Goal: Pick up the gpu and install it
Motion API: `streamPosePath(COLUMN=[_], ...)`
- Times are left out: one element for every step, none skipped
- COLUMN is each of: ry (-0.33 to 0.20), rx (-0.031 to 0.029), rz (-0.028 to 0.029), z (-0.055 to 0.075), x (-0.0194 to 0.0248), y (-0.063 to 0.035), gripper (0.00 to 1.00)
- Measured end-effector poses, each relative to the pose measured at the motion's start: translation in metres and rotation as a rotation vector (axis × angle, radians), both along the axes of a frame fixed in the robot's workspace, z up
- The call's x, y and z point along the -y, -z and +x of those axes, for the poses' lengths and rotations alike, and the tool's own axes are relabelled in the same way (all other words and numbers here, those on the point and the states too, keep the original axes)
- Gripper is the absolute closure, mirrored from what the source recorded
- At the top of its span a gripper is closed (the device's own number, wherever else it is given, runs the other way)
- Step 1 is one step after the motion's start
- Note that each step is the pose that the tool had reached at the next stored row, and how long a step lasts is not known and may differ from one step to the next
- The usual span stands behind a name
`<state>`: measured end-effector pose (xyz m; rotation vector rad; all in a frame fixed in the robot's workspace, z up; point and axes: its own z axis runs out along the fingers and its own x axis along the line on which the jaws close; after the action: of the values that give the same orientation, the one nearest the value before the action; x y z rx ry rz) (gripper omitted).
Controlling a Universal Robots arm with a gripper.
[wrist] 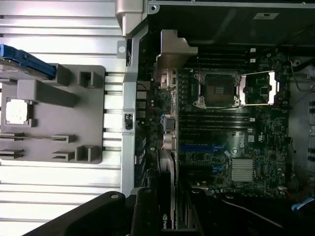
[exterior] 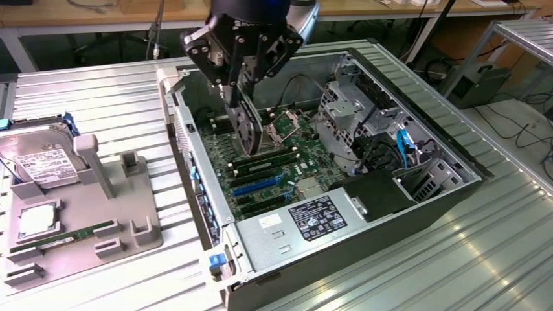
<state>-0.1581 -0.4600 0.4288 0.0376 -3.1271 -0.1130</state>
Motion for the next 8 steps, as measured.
streamPosePath(ry=[0.0, 0.0, 0.0, 0.0, 0.0, 0.0, 0.0, 0.0], rx=[0.0, 0.0, 0.0, -0.0001, -0.0002, -0.0001, -0.0003, -0.0003], rz=[-0.0007, -0.0015, -0.0025, -0.0034, -0.0045, -0.0054, -0.0064, -0.0074], z=[0.005, 0.009, 0.015, 0.019, 0.024, 0.028, 0.033, 0.038], x=[0.0, 0.0, 0.0, 0.0, 0.0, 0.0, 0.0, 0.0], y=[0.0014, 0.0029, 0.0045, 0.0057, 0.0073, 0.0087, 0.0101, 0.0115], gripper=[0.74, 0.74, 0.74, 0.74, 0.74, 0.74, 0.74, 0.74])
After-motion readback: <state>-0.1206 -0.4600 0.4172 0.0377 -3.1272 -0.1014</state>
